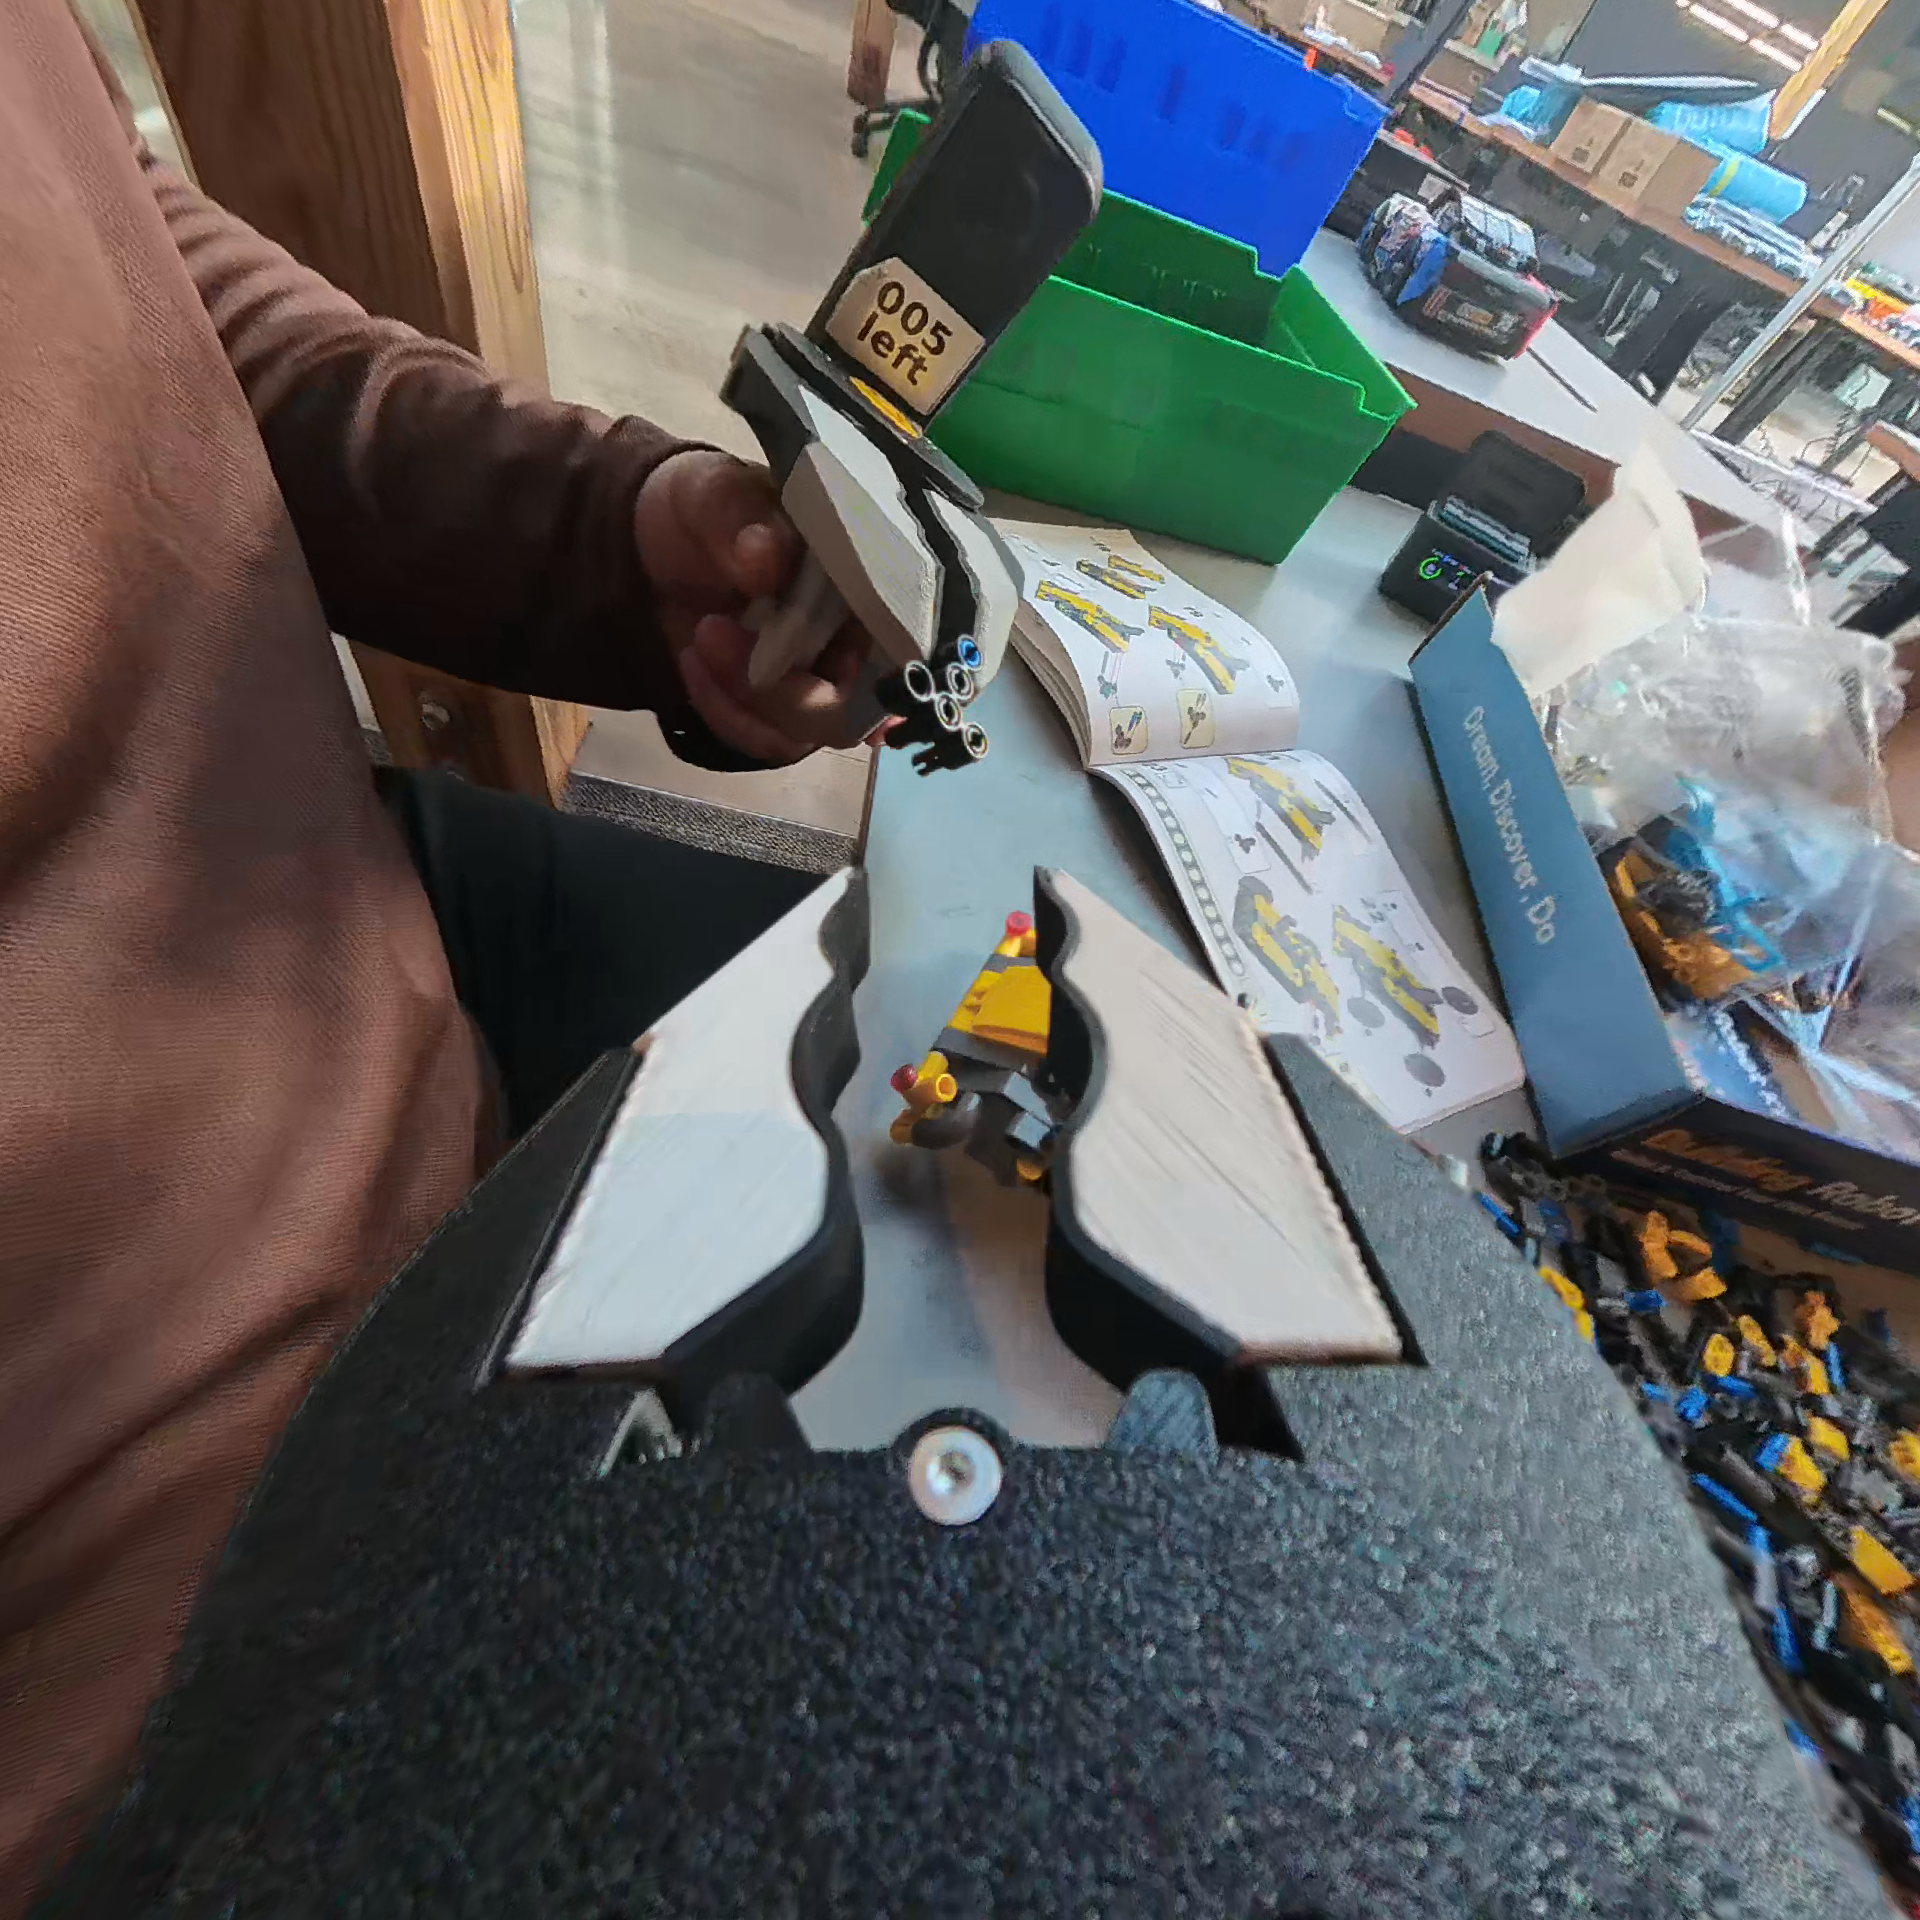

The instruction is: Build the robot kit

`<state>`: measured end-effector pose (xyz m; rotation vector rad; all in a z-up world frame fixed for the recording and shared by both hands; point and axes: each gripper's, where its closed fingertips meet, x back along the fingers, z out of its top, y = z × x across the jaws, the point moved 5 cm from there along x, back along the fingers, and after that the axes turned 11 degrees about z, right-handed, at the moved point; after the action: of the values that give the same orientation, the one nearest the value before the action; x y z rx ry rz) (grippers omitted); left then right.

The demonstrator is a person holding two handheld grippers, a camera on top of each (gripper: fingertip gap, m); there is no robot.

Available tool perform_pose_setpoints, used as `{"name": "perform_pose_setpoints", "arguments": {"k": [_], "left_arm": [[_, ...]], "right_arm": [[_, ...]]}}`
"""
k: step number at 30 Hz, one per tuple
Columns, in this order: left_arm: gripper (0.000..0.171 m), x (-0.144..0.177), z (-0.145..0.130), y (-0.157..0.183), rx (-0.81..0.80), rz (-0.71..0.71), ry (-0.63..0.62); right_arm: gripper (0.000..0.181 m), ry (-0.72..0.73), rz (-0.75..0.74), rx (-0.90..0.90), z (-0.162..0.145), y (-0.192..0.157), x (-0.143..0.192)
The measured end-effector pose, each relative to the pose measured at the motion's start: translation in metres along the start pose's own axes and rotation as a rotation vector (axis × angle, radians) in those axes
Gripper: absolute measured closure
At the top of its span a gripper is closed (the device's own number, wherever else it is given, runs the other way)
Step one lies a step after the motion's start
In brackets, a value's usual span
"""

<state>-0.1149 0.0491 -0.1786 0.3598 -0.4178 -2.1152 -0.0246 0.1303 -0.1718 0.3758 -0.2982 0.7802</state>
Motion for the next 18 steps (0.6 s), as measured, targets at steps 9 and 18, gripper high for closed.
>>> {"name": "perform_pose_setpoints", "arguments": {"k": [9, 18], "left_arm": [[0.167, 0.014, 0.005, -0.005, -0.022, 0.032, 0.051], [0.167, 0.018, 0.004, -0.013, -0.014, 0.039, 0.054]], "right_arm": [[0.153, 0.002, 0.043, 0.019, 0.002, 0.003, -0.020], [0.154, 0.034, 0.026, -0.036, -0.006, 0.015, -0.019]]}}
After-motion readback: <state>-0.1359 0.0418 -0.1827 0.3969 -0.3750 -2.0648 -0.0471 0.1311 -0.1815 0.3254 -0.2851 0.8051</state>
